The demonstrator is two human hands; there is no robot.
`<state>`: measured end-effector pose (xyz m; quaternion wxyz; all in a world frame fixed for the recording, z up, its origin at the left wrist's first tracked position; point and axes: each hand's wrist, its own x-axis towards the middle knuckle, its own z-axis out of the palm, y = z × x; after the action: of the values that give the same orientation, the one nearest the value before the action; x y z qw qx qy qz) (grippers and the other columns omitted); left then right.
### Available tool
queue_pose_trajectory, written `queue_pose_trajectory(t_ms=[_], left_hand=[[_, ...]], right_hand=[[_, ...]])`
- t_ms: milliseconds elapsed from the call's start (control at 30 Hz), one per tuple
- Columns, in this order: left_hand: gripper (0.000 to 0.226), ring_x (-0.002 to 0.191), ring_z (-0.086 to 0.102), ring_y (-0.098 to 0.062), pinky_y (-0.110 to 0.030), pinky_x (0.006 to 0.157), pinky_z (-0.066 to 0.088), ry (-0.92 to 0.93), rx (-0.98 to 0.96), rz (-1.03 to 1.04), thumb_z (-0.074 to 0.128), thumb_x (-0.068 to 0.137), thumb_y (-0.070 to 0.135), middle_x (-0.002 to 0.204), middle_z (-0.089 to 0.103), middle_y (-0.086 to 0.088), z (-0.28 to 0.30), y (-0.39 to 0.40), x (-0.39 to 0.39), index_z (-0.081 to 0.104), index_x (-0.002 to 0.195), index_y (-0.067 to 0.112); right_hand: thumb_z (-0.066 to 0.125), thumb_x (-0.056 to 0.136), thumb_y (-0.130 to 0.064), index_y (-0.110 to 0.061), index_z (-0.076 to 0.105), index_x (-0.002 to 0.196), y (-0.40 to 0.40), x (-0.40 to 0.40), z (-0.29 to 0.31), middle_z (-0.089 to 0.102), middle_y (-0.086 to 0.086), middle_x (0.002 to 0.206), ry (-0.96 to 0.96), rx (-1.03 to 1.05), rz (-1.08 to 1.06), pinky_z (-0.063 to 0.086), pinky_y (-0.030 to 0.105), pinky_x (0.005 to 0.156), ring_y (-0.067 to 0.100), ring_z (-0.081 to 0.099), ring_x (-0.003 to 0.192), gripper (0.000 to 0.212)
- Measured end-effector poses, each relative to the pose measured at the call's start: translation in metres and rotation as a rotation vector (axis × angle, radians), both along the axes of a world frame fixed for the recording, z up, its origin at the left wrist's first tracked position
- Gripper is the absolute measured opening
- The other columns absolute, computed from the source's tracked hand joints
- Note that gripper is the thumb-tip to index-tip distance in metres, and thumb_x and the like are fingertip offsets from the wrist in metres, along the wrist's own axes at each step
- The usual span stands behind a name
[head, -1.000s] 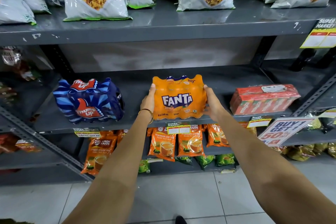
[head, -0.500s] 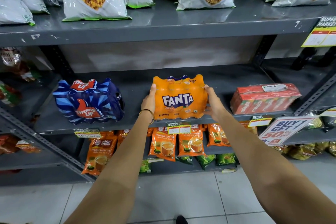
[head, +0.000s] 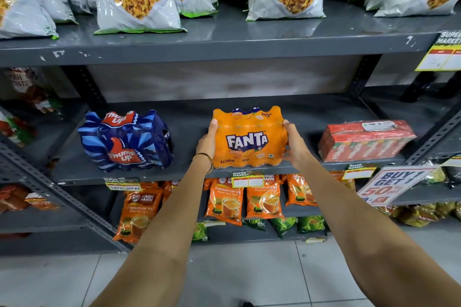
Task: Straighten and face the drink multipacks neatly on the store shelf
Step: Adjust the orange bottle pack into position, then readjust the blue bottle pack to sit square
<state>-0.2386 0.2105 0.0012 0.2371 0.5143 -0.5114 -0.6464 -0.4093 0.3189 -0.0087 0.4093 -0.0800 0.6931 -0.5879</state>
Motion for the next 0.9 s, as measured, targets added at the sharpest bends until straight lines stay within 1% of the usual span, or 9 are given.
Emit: queue_pose_trajectory(t_ms=[100, 200, 267, 333, 400, 467, 533, 700, 900], left_hand=[[0.065, 0.108, 0.058, -0.028, -0.043, 0.090, 0.045, -0.012, 0.002, 0.002, 0.029, 0.088, 0.067, 0.123, 0.061, -0.009, 0.002, 0.001, 0.002, 0.050, 0.125, 0.019], [0.060, 0.096, 0.059, -0.023, -0.039, 0.085, 0.045, 0.004, -0.001, -0.024, 0.029, 0.084, 0.072, 0.108, 0.063, -0.006, 0.003, 0.000, 0.004, 0.052, 0.110, 0.022], [0.080, 0.096, 0.063, -0.023, -0.042, 0.092, 0.050, 0.012, 0.015, -0.042, 0.030, 0.070, 0.086, 0.107, 0.065, -0.003, -0.010, -0.009, 0.003, 0.053, 0.110, 0.021], [0.120, 0.101, 0.066, -0.027, -0.050, 0.094, 0.051, -0.002, 0.023, -0.052, 0.030, 0.041, 0.101, 0.117, 0.067, -0.006, -0.051, -0.034, -0.001, 0.051, 0.127, 0.020], [0.133, 0.106, 0.064, -0.028, -0.052, 0.096, 0.049, -0.018, 0.031, -0.085, 0.031, 0.029, 0.103, 0.124, 0.064, -0.008, -0.065, -0.038, 0.005, 0.048, 0.133, 0.023], [0.115, 0.116, 0.058, -0.029, -0.048, 0.103, 0.044, -0.016, 0.031, -0.127, 0.029, 0.052, 0.098, 0.132, 0.057, -0.006, -0.032, -0.018, 0.033, 0.048, 0.134, 0.020], [0.085, 0.129, 0.044, -0.031, -0.046, 0.109, 0.036, -0.026, 0.002, -0.130, 0.027, 0.083, 0.075, 0.141, 0.046, -0.010, -0.013, -0.010, 0.065, 0.041, 0.140, 0.013], [0.091, 0.142, 0.028, -0.029, -0.048, 0.116, 0.024, -0.073, 0.064, -0.209, 0.032, 0.080, 0.076, 0.156, 0.027, -0.007, -0.042, -0.039, 0.145, 0.026, 0.148, 0.016], [0.086, 0.139, 0.033, -0.030, -0.045, 0.116, 0.025, -0.176, 0.089, -0.199, 0.033, 0.084, 0.071, 0.154, 0.031, -0.012, -0.046, -0.083, 0.242, 0.029, 0.146, 0.012]], right_hand=[[0.041, 0.087, -0.064, -0.024, 0.037, 0.142, 0.000, 0.000, -0.002, 0.050, 0.008, 0.143, 0.007, -0.007, 0.000, 0.040, 0.055, 0.106, 0.032, 0.052, 0.125, 0.068], [0.041, 0.087, -0.065, -0.024, 0.038, 0.141, 0.002, 0.001, -0.002, 0.052, 0.009, 0.141, 0.022, -0.003, -0.002, 0.042, 0.054, 0.104, 0.032, 0.054, 0.123, 0.068], [0.041, 0.088, -0.065, -0.023, 0.038, 0.142, 0.002, 0.006, -0.002, 0.053, 0.008, 0.140, 0.028, -0.014, -0.027, 0.042, 0.053, 0.104, 0.032, 0.054, 0.124, 0.068], [0.040, 0.089, -0.064, -0.022, 0.041, 0.141, 0.001, 0.012, -0.003, 0.056, 0.004, 0.134, 0.037, -0.041, -0.086, 0.044, 0.050, 0.102, 0.030, 0.055, 0.122, 0.067], [0.039, 0.086, -0.067, -0.024, 0.047, 0.138, 0.001, 0.024, -0.005, 0.058, 0.001, 0.132, 0.082, -0.055, -0.201, 0.044, 0.044, 0.096, 0.026, 0.057, 0.119, 0.068], [0.038, 0.085, -0.068, -0.023, 0.048, 0.138, -0.005, 0.042, -0.010, 0.057, 0.006, 0.135, 0.156, -0.044, -0.349, 0.043, 0.043, 0.097, 0.026, 0.055, 0.122, 0.070], [0.037, 0.088, -0.063, -0.016, 0.043, 0.141, -0.015, 0.067, -0.016, 0.052, 0.010, 0.140, 0.216, -0.031, -0.488, 0.040, 0.045, 0.106, 0.030, 0.050, 0.128, 0.072], [0.041, 0.100, -0.036, -0.003, 0.043, 0.139, -0.040, 0.161, -0.024, 0.052, 0.016, 0.140, 0.247, -0.082, -0.716, 0.038, 0.038, 0.104, 0.033, 0.048, 0.129, 0.051], [0.044, 0.095, -0.047, -0.010, 0.040, 0.143, -0.082, 0.247, -0.025, 0.044, 0.011, 0.147, 0.110, -0.045, -0.279, 0.031, 0.045, 0.114, 0.031, 0.041, 0.134, 0.060]])
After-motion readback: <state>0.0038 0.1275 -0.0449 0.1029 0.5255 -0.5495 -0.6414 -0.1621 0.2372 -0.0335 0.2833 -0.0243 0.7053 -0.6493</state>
